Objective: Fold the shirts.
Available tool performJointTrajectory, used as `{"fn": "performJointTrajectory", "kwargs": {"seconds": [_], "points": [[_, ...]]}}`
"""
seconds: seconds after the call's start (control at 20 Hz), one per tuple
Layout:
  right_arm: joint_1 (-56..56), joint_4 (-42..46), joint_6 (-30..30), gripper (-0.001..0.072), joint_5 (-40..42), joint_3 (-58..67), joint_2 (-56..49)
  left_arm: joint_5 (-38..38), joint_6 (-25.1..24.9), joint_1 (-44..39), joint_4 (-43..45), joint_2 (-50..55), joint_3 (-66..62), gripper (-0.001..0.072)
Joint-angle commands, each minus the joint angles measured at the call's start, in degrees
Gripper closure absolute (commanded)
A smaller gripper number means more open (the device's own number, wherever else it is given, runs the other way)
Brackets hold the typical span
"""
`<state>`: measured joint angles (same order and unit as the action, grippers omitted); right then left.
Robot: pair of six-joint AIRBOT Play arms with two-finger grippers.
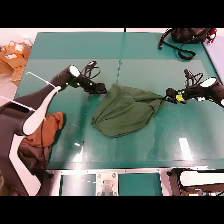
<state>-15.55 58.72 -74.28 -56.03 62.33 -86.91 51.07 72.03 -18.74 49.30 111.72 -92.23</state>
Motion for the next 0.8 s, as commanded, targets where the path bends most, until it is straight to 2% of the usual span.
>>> {"fn": "performJointTrajectory", "kwargs": {"seconds": [0.0, 0.15, 0.3, 0.35, 0.4, 0.45, 0.6, 0.65, 0.75], "points": [[1.2, -0.2, 0.0, 0.0697, -0.6, 0.0, 0.0, -9.1, -0.5, -3.0, -0.7, 2.6, -1.0, 0.0204], [2.9, -0.2, 0.0, 0.0696, -0.4, 0.0, 0.0, -8.8, -0.9, -4.3, -3.3, 3.7, -1.4, 0.0213], [4.0, -0.2, 0.0, 0.0697, 0.1, 0.2, 0.0, -2.6, -8.9, -5.8, -12.0, 5.9, -1.3, 0.0214], [4.1, -0.3, 0.0, 0.0697, 0.0, 0.2, 0.0, -2.0, -10.2, -5.9, -14.1, 6.2, -1.3, 0.0215], [4.0, -0.7, 0.0, 0.0697, 0.0, 0.2, 0.0, -2.0, -11.2, -5.9, -16.1, 6.3, -1.4, 0.0348], [4.0, -0.7, 0.0, 0.0697, 0.0, 0.2, 0.0, -2.0, -11.8, -5.5, -17.5, 6.3, -1.7, 0.0692], [3.9, -0.6, 0.0, 0.0697, -0.5, 1.1, 0.0, 5.0, -11.7, -2.7, -15.6, 5.6, -5.8, 0.0686], [3.5, -0.6, -0.1, 0.0697, -1.7, 2.6, 0.0, 8.1, -9.1, -1.4, -11.8, 4.5, -7.6, 0.0687], [2.1, -0.6, -0.3, 0.0697, -5.9, 7.4, 0.5, 13.5, -1.4, 1.5, 1.4, 0.0, -10.7, 0.0687]]}}
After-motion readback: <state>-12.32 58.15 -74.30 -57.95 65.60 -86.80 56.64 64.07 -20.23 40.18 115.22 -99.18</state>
